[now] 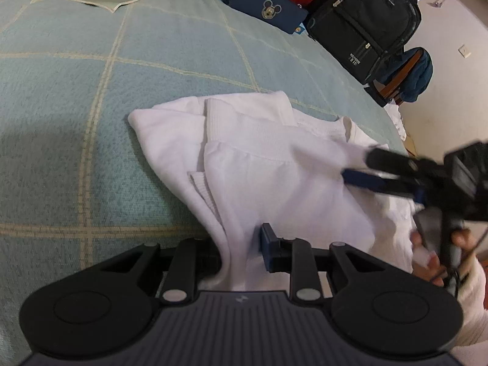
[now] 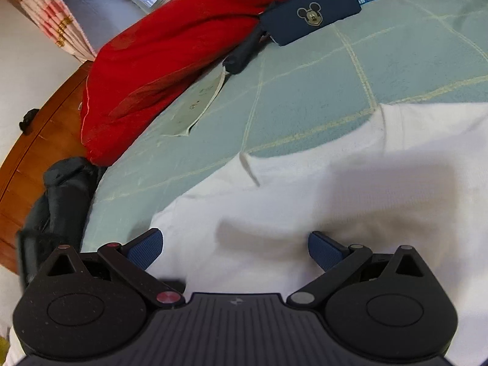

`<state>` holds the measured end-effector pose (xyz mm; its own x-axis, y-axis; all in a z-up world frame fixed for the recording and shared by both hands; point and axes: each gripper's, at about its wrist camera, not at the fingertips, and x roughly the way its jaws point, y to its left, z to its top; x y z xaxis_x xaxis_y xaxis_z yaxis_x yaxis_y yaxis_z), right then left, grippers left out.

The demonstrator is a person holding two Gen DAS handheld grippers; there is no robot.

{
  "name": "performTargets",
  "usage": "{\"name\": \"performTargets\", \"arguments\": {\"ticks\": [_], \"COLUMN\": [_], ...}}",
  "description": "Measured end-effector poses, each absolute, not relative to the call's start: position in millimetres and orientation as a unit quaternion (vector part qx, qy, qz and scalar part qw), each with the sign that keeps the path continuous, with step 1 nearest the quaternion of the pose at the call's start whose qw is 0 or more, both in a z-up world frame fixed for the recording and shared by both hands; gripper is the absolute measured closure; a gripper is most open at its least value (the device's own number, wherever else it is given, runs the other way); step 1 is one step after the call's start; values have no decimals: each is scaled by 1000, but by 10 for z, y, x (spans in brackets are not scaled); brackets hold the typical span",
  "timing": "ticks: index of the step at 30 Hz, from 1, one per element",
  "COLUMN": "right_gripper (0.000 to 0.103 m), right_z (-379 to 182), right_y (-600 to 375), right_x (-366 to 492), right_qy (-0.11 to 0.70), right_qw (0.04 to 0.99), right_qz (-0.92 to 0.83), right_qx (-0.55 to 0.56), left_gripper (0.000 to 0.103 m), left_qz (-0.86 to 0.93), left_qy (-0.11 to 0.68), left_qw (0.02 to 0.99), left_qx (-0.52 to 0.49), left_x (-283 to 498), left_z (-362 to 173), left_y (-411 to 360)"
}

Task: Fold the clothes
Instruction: 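Hold the gripped side edge with the left gripper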

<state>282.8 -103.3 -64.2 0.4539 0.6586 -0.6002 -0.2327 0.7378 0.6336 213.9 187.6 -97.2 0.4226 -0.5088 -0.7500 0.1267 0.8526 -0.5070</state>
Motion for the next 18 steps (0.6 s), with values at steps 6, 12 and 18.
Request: {"name": "performTargets", "arguments": {"ticks": [6,12,18], "right_gripper": [0,0,0], "right_z": [-656,-392,-433], "right_y": [-919,-946,-912], "right_x": [3026,2670,2176], "right_qy": [437,425,451], "right_qw": [832,844,827], "right_qz": [259,254,257], "right_qx": [222,205,217], "left_gripper": [77,77,77], "left_qz": [-193,-190,-178], "left_qy": [499,493,493], "left_qw": [825,829,833], "left_qx": [-184,-184,-176], "left_x": [2133,2112,2104], "left_z": [-973,-978,-964], "left_y": [1867,1842,1787]}}
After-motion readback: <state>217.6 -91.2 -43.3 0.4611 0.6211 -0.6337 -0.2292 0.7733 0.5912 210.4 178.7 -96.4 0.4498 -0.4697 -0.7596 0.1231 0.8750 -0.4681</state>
